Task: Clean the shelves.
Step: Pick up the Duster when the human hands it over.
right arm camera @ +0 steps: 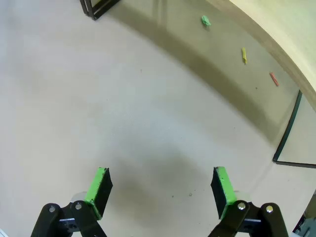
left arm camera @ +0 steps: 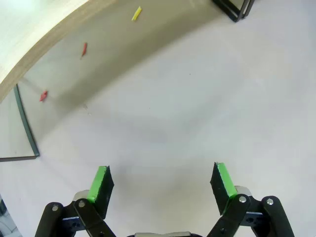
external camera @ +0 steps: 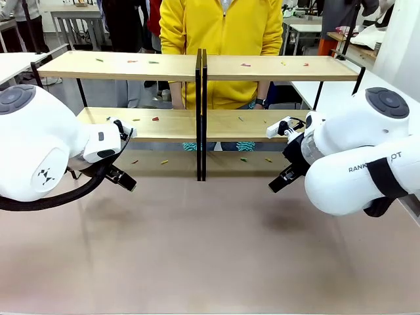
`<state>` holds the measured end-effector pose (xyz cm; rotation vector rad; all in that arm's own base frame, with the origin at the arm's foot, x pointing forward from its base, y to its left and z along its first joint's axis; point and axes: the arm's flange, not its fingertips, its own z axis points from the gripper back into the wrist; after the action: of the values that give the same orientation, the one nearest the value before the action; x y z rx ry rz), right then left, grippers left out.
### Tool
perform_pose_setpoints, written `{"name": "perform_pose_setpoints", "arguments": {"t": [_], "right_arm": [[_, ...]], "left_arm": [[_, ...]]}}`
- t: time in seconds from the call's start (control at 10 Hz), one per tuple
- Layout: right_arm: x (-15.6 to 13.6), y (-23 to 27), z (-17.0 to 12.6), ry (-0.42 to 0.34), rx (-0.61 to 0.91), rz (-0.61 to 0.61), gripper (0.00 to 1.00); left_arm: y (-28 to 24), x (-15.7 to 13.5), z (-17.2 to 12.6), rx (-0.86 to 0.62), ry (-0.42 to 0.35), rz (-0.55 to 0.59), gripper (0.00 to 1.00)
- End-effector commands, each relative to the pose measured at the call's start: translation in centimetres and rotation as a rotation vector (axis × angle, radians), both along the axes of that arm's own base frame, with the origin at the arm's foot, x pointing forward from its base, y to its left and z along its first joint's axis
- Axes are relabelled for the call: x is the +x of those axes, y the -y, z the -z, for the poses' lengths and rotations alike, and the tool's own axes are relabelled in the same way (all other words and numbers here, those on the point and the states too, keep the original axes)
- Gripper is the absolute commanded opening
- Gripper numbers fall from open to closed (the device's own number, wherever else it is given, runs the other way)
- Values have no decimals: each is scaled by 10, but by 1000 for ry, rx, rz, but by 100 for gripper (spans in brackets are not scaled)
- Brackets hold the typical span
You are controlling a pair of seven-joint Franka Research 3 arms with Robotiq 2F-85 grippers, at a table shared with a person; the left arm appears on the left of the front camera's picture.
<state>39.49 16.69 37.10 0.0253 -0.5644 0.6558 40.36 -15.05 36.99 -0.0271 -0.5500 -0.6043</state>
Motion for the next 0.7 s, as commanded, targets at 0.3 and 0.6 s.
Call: {"name": "perform_pose_setpoints", "arguments": {"t": [0.3, 0.6], "right_arm": [[0, 0, 0, 0, 0, 0, 100], [0, 0, 0, 0, 0, 0, 100]], "left_arm": [[0, 0, 0, 0, 0, 1, 100], [0, 0, 0, 0, 0, 1, 100]]}}
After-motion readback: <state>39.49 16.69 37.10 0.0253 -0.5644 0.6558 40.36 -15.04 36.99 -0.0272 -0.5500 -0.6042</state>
